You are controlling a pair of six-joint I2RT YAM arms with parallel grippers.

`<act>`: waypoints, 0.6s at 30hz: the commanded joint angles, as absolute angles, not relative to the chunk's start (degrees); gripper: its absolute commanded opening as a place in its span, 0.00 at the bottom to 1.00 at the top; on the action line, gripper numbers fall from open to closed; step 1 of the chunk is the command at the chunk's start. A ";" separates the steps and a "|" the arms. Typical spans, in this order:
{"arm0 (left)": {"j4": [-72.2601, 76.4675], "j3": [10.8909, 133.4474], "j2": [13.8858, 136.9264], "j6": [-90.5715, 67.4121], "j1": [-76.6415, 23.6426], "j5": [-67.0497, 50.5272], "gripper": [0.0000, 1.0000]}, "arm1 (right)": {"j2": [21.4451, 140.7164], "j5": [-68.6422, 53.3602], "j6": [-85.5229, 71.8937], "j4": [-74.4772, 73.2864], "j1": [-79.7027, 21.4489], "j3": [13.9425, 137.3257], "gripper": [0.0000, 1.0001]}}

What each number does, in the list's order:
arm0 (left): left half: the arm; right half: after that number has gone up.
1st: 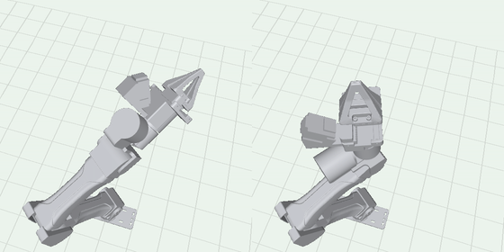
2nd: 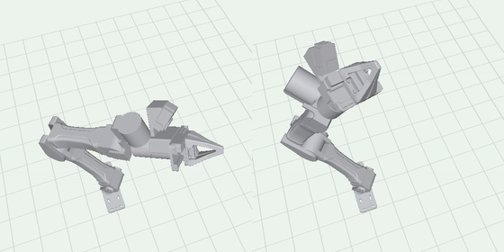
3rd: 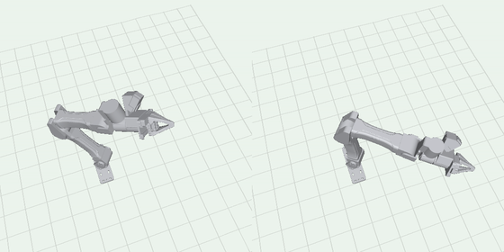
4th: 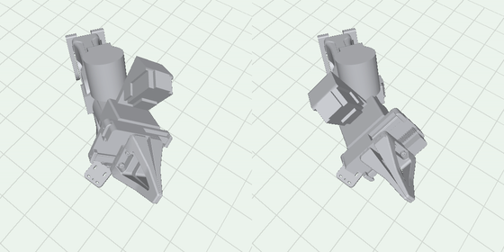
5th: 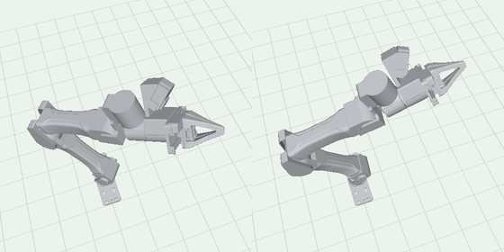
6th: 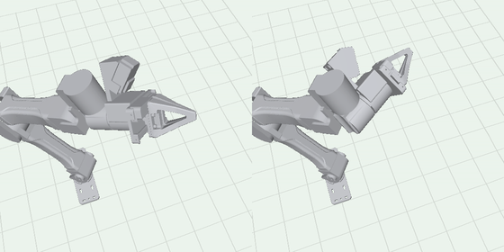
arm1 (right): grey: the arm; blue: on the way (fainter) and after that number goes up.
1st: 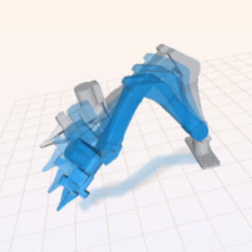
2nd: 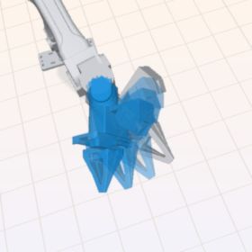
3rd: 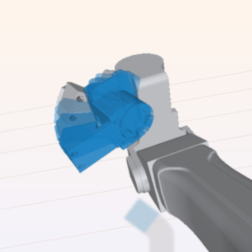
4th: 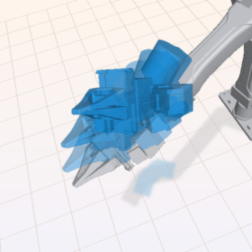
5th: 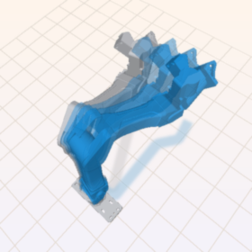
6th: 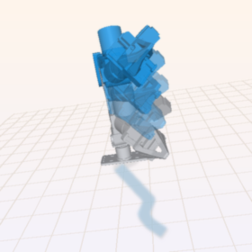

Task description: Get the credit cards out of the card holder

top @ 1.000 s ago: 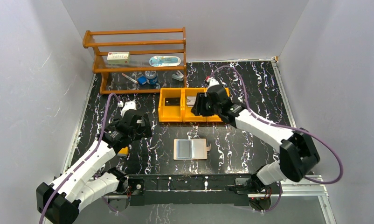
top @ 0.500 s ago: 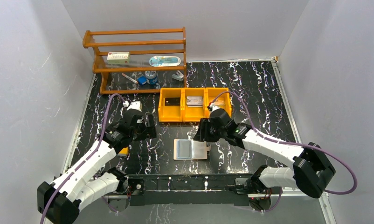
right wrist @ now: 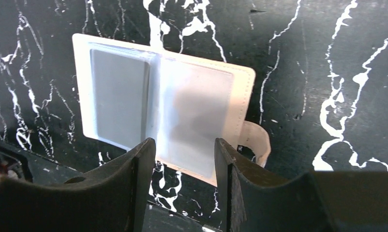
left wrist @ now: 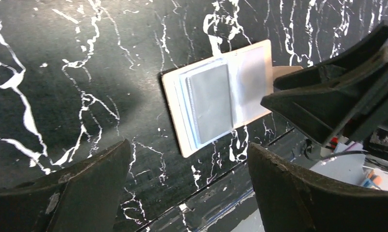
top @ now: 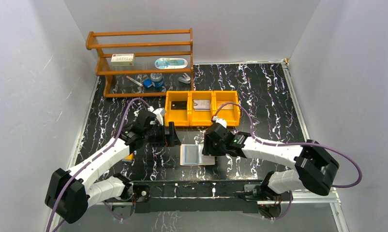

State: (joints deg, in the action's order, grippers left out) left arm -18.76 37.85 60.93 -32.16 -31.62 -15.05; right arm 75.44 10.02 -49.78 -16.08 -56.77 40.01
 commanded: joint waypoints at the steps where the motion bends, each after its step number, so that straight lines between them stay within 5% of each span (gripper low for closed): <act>1: -16.64 36.94 61.77 -31.72 -31.57 -21.98 0.88 | 76.31 13.90 -50.36 -18.60 -57.21 43.25 0.57; 10: -14.36 36.76 65.41 -32.81 -33.91 -23.79 0.83 | 77.78 12.35 -49.06 -16.23 -57.38 44.97 0.54; 18: -17.70 34.56 60.70 -41.37 -34.55 -6.58 0.79 | 79.50 11.68 -49.10 -13.25 -60.24 47.67 0.55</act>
